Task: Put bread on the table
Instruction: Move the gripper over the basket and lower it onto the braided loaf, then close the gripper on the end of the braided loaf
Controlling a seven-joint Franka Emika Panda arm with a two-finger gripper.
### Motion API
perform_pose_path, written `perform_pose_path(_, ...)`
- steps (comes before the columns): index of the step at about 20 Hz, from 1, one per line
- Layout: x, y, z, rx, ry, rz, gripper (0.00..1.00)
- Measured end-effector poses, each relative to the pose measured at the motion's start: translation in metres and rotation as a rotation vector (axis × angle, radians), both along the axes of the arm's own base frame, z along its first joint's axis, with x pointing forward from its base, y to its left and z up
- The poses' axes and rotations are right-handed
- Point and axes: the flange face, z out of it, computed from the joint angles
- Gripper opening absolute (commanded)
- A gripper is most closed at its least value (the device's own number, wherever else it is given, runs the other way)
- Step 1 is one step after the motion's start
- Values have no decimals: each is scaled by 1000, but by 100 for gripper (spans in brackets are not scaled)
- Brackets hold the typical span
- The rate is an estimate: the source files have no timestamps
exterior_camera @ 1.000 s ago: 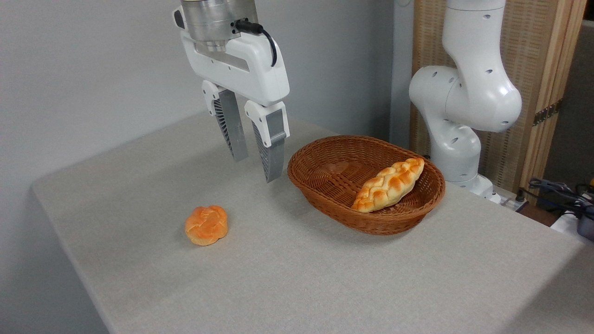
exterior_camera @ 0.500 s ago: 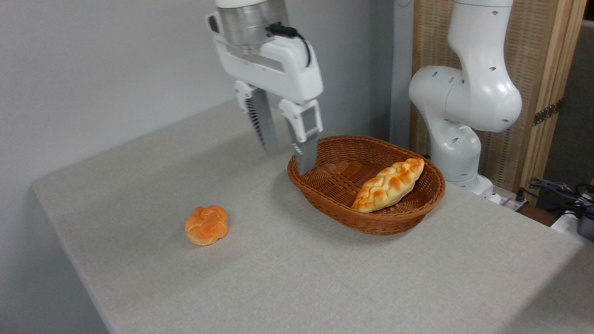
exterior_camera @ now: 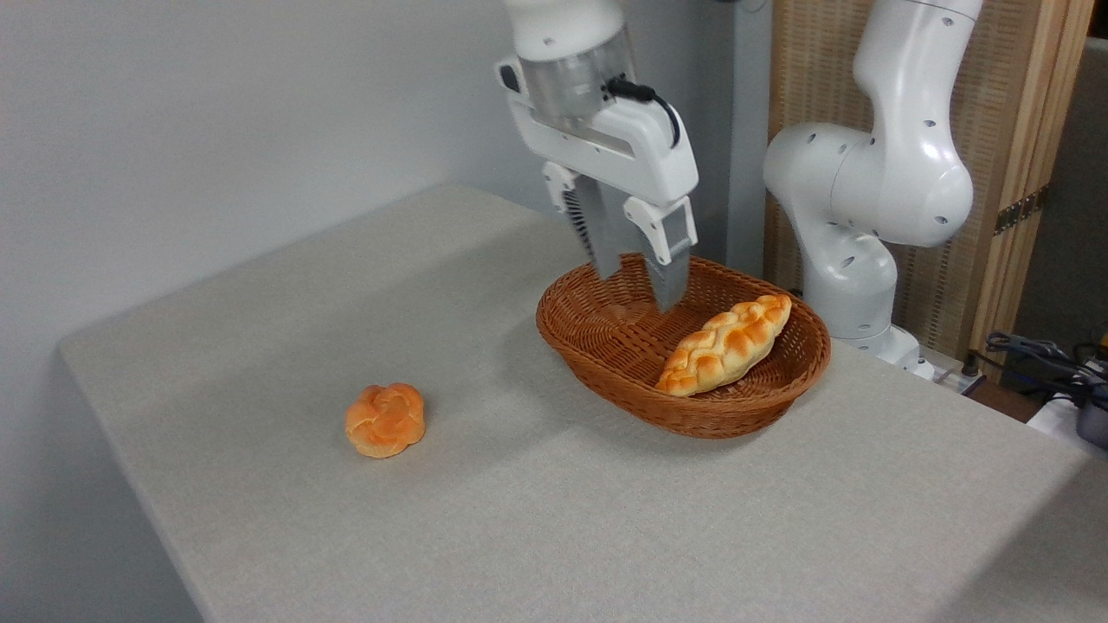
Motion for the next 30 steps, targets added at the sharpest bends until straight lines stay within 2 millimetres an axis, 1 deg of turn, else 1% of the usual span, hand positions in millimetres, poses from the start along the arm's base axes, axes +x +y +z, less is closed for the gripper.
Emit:
perform_pose_path(2, -13, -6, -14, 7, 33, -61, 100)
perform_pose_path(3, -16, -7, -19, 13, 43, -81, 100)
perform_pose_path(6, -33, -9, -46, 37, 114, -159, 100)
perform_pose_path(9, -41, -6, -66, 52, 161, -214, 100)
perform_pose_path(14, -51, -1, -91, 73, 224, -260, 100)
perform_pose_path(22, -56, 0, -102, 73, 249, -261, 100)
perform_pose_path(30, -58, 12, -108, 50, 260, -235, 100)
